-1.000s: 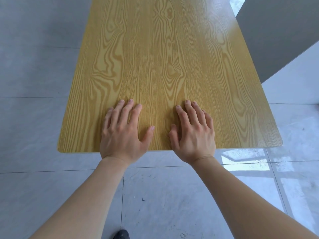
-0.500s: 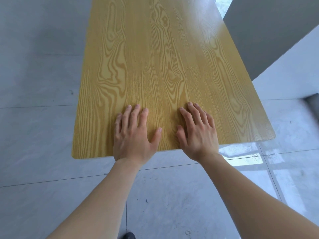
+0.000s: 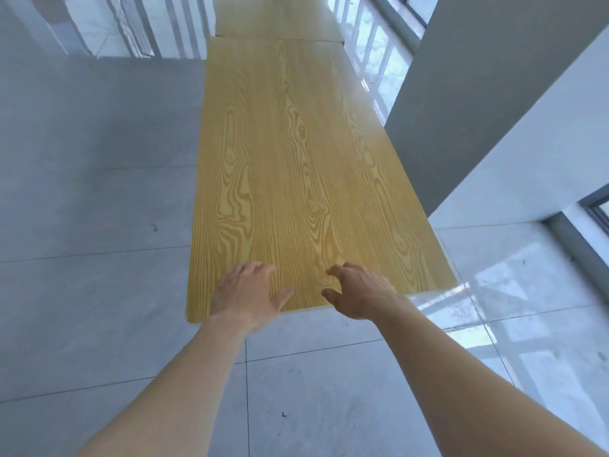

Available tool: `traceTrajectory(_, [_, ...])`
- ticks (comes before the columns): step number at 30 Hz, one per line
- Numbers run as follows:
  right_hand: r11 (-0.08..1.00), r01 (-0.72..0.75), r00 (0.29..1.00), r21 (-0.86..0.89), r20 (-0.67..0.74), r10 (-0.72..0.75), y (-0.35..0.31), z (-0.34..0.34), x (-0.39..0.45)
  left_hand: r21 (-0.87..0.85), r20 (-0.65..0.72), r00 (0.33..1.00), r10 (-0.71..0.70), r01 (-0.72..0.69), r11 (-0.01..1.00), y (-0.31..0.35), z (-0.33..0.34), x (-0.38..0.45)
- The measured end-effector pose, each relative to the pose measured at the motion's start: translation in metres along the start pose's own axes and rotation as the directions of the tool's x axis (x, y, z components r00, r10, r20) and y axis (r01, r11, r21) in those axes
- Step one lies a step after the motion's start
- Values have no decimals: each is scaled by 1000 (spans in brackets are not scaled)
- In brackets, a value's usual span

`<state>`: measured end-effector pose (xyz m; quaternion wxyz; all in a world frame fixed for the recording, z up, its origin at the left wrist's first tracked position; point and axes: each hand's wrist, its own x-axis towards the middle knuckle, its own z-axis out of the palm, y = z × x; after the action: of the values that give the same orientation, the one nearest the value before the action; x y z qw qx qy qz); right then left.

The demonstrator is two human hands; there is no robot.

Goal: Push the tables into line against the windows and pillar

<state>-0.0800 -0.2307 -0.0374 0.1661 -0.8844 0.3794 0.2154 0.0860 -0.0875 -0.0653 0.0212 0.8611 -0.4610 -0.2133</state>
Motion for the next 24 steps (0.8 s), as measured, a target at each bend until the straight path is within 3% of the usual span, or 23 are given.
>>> traceTrajectory(3, [1000, 29, 999, 2, 19, -29, -3, -18, -22, 27, 77, 996, -45, 43, 999, 2, -31, -22])
traceTrajectory(13, [985, 170, 985, -33, 20, -169, -52, -75, -66, 32, 96, 981, -170, 168, 985, -27, -118, -94])
traceTrajectory(19, [966, 247, 969, -80, 1, -248, -128, -111, -36, -34, 18, 965, -263, 264, 964, -102, -161, -99])
traceTrajectory(24, [944, 310, 950, -115, 2, -312, -233, -129, 14, -70, -24, 944, -328, 326, 943, -198, -191, -86])
